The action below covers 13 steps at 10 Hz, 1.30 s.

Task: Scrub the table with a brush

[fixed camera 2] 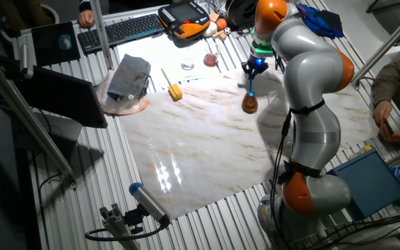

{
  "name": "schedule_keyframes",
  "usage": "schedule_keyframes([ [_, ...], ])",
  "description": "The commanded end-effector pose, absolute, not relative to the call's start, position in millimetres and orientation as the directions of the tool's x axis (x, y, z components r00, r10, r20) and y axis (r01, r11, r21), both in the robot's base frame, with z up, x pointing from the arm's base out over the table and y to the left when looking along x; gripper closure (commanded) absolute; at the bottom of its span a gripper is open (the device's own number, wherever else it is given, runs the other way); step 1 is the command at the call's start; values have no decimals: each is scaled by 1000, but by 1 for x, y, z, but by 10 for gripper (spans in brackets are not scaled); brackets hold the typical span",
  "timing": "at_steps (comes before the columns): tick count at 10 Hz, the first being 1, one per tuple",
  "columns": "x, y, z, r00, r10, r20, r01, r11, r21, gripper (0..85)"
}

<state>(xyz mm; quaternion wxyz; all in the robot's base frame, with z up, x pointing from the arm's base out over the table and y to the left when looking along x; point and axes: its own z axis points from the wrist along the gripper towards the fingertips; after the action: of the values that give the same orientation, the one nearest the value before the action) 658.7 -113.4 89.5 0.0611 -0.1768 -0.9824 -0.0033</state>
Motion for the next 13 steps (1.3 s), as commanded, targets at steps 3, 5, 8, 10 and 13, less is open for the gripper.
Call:
schedule_keyframes([
  [3, 661, -92, 94, -900, 423, 102, 422, 906, -33, 850],
  [5, 664, -77, 92, -882, 464, 83, 464, 886, -30, 850],
  [8, 669, -64, 94, -853, 516, 80, 516, 856, -20, 850],
  [10, 669, -64, 92, -852, 518, 71, 517, 855, -27, 850],
  [13, 667, -63, 90, -860, 505, 69, 504, 863, -36, 850],
])
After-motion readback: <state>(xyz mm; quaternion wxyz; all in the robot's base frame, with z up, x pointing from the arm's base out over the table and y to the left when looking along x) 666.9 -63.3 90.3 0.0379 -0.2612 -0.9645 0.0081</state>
